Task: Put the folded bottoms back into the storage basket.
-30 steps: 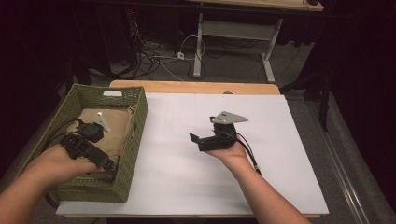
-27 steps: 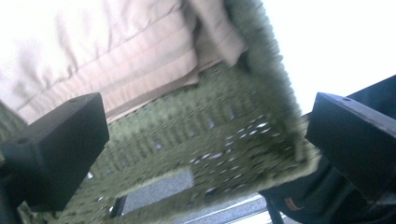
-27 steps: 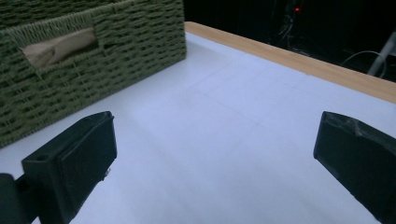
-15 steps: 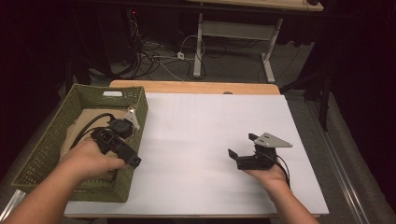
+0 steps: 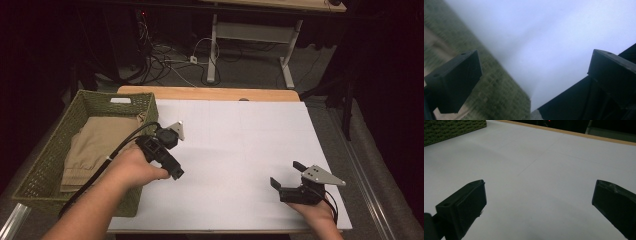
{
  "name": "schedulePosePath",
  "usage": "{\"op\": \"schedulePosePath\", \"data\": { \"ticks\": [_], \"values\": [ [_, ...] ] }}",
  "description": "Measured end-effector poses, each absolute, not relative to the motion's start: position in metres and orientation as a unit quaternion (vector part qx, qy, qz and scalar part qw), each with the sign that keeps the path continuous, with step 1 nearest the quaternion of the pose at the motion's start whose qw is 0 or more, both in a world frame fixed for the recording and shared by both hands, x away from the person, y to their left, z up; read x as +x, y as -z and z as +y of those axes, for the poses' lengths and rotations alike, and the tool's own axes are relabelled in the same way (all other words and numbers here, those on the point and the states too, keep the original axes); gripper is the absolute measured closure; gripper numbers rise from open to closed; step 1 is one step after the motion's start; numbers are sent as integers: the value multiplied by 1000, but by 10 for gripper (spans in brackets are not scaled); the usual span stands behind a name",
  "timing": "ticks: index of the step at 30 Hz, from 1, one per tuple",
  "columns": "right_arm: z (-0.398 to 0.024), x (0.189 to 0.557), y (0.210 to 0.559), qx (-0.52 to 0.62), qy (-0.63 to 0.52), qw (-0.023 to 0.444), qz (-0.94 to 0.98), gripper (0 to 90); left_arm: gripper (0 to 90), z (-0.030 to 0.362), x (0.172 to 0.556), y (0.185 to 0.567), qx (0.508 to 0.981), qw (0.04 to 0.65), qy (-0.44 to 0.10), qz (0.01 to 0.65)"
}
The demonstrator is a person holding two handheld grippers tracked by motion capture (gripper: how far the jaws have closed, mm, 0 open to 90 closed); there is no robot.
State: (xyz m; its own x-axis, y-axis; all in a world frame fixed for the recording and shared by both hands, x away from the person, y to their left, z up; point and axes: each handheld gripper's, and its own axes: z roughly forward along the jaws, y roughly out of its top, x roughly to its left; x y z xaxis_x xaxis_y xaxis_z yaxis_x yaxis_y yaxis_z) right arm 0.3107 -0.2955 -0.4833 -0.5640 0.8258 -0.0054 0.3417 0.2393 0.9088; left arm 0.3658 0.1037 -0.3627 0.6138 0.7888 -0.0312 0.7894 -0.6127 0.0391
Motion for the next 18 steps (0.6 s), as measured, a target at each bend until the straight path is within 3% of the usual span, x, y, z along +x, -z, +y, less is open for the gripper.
{"op": "schedulePosePath", "data": {
  "ticks": [18],
  "values": [
    [-291,304,486,376,-493,249,744,2,0,67,370,446,907,56,29,417]
  ]
}}
